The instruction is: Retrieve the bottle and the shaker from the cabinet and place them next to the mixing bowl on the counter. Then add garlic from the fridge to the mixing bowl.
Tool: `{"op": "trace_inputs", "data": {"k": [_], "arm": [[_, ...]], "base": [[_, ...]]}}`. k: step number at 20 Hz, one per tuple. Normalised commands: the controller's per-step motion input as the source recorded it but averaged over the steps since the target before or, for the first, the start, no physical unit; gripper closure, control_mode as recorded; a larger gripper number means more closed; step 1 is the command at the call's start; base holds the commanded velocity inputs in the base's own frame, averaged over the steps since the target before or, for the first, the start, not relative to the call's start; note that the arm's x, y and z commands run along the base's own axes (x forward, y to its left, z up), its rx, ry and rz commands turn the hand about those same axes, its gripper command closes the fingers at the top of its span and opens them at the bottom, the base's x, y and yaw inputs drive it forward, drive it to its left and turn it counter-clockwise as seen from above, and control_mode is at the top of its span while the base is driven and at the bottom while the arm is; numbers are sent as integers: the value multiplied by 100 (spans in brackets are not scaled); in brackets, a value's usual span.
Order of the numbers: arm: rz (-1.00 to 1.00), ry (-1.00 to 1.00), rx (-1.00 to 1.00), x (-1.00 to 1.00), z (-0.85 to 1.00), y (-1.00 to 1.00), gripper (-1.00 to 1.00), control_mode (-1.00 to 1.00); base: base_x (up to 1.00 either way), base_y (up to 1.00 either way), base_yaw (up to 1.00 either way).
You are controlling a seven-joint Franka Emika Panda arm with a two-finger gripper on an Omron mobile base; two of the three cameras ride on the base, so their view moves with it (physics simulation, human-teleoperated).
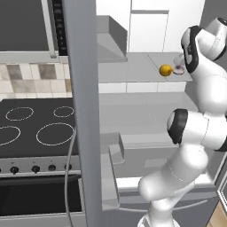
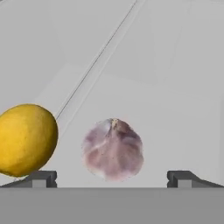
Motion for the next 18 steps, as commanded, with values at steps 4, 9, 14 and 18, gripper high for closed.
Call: {"op": "trace_inputs", "data": {"k": [4, 9, 14, 18], "arm": [[0, 0, 0, 59, -29, 0, -100, -100], [0, 0, 0, 6, 4, 0, -100, -100], [3, 0, 0, -23, 2, 0, -100, -100], [4, 0, 0, -4, -14, 3, -100, -100]], "base": [[0, 0, 0], [0, 0, 0], [0, 0, 0], [0, 0, 0]]}}
